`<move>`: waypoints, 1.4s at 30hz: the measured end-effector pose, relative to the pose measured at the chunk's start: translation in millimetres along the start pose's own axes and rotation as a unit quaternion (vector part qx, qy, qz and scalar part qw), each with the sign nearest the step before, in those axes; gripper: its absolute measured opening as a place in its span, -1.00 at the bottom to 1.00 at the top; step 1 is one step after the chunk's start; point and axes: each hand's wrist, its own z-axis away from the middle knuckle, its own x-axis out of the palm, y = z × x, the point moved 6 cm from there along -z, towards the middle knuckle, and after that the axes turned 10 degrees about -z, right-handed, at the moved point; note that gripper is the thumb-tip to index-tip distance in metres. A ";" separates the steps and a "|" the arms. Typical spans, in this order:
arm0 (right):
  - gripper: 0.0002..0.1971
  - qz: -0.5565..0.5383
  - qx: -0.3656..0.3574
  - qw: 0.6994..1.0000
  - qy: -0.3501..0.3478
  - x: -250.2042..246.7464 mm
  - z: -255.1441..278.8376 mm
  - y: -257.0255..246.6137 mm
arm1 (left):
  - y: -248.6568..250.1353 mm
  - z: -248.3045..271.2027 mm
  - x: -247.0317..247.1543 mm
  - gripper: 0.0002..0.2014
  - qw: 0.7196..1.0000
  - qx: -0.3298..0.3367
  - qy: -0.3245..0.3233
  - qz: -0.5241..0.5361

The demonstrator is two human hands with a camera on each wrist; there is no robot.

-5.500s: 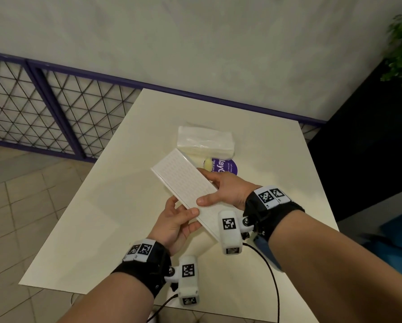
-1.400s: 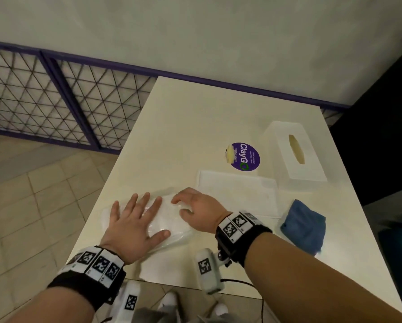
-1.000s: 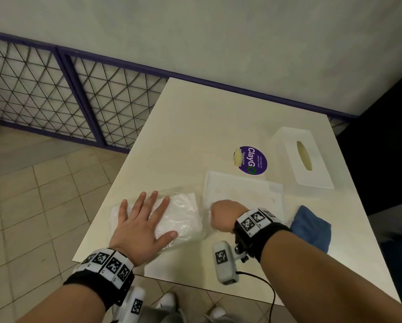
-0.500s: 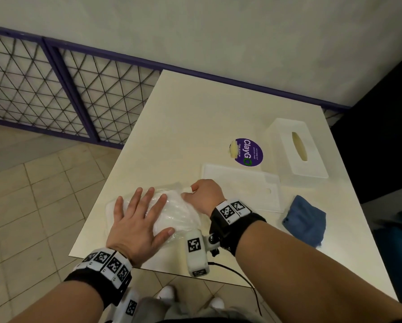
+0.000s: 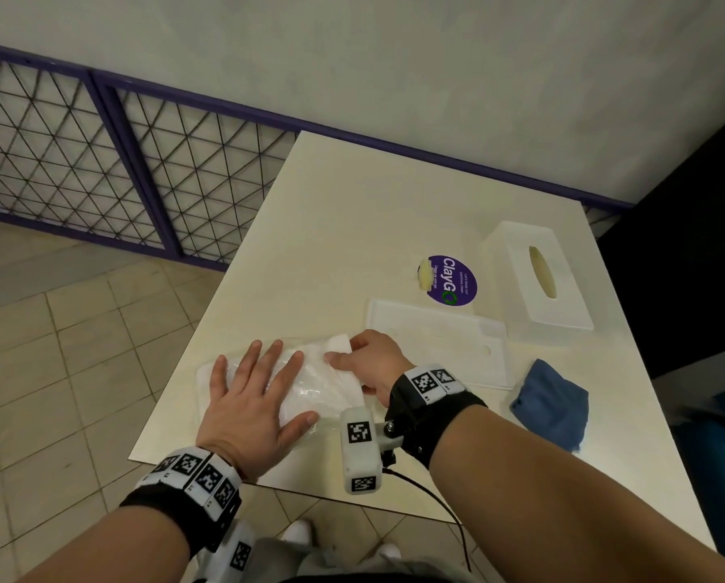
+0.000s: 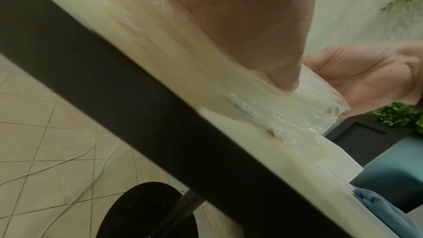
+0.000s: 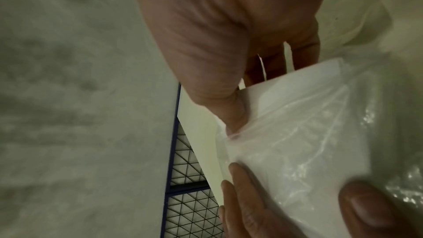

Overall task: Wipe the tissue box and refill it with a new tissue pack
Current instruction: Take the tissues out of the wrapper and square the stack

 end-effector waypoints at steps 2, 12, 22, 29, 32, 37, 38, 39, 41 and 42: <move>-0.72 -0.041 0.039 0.998 -0.005 0.7 -0.1 6.5 | 0.1 0.2 -0.1 -0.21 1.000 0.000 -0.004 0.001; -0.43 -0.063 0.090 0.993 -0.045 7.8 -2.0 12.8 | -12.3 -1.9 -16.3 0.23 0.989 -0.001 -0.002 0.149; -0.52 0.007 -0.010 0.999 -0.042 -2.7 -2.2 -8.0 | -18.3 0.8 -23.2 0.29 0.998 -0.004 -0.063 -0.015; -0.46 0.270 -0.224 0.935 0.048 -65.8 53.7 -86.6 | -32.5 4.6 -28.9 0.20 0.996 -0.063 -0.067 0.009; -0.51 0.277 -0.278 0.912 0.116 -118.2 87.2 -104.6 | -44.0 -0.6 -39.2 0.19 0.994 -0.084 -0.072 0.005; -0.65 0.246 -0.305 0.900 0.194 -189.2 111.7 -87.5 | -54.1 -16.6 -53.5 0.37 0.985 -0.119 -0.126 -0.007; -0.70 0.229 -0.307 0.902 0.198 -198.3 110.2 -78.5 | -45.4 -21.6 -57.9 0.43 0.986 -0.111 -0.124 0.010; -0.74 0.208 -0.310 0.907 0.196 -204.6 108.2 -68.8 | -32.4 -28.3 -64.3 0.45 0.989 -0.095 -0.105 0.051; -0.77 0.155 -0.306 0.922 0.180 -210.5 103.7 -50.6 | 1.1 -44.5 -79.5 0.43 0.972 -0.061 -0.046 0.223; -0.79 0.118 -0.301 0.931 0.168 -210.6 101.7 -42.4 | 18.4 -53.6 -83.2 0.42 0.942 -0.045 -0.033 0.331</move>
